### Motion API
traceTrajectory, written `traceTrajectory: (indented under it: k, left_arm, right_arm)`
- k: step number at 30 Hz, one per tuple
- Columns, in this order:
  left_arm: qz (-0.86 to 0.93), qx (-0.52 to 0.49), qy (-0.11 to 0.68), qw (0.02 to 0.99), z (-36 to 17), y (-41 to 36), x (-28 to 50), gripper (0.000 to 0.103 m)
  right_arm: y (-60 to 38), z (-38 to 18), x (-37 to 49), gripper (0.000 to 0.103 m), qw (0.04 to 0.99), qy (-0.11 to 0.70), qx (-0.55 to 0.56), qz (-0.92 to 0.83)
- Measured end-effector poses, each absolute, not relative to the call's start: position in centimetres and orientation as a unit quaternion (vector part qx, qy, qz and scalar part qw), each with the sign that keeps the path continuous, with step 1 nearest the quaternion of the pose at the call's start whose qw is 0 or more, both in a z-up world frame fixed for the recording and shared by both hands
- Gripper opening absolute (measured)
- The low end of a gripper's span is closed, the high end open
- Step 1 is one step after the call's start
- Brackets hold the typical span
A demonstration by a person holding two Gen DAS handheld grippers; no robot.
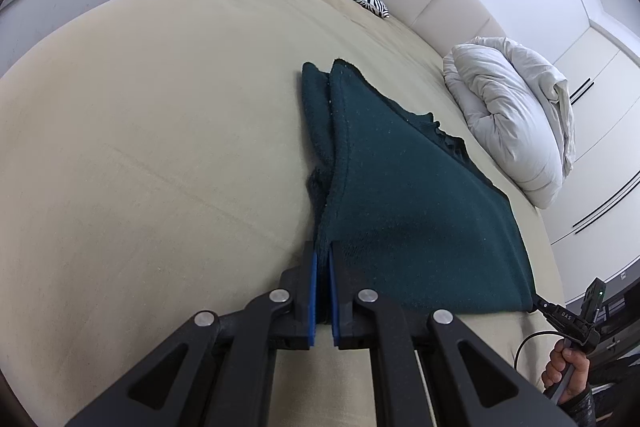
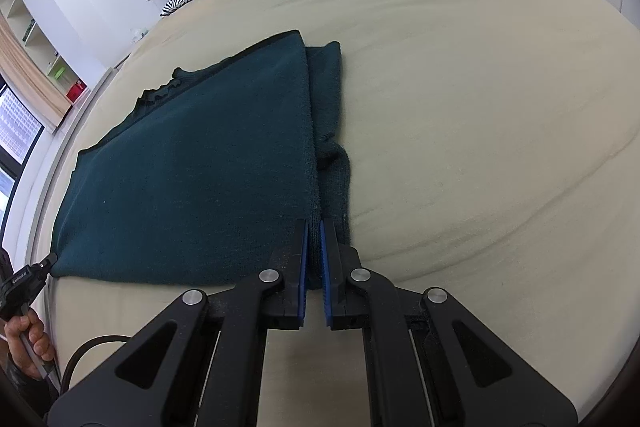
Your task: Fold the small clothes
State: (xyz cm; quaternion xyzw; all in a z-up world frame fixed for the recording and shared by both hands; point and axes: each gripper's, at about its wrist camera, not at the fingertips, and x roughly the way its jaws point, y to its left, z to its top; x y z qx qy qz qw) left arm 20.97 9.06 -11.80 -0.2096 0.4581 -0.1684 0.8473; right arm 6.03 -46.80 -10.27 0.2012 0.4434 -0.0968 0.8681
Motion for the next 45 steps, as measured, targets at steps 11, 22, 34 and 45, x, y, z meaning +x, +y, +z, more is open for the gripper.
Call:
traceTrajectory:
  k: [11,22,34,45]
  left_arm:
    - [-0.166,-0.206,0.462,0.846,-12.6,9.2,20.3,0.006]
    - [-0.163,-0.216,0.466,0.843,-13.0,9.4,20.3,0.007]
    - [-0.167,-0.214,0.468,0.841,-12.9,9.6,20.7,0.007]
    - [-0.169,-0.227,0.470,0.836,-13.1,10.0,20.8,0.010]
  right_arm:
    - [-47.0,-11.4,6.1,0.005,0.862,0.451,0.209,-0.101]
    - [-47.2,-11.7,6.0,0.005,0.856,0.454,0.229,-0.098]
    - [-47.3,-11.6,5.4,0.005,0.849,0.457,0.245,-0.103]
    - [-47.4,-12.5,5.7,0.004,0.845,0.470,0.237,-0.095]
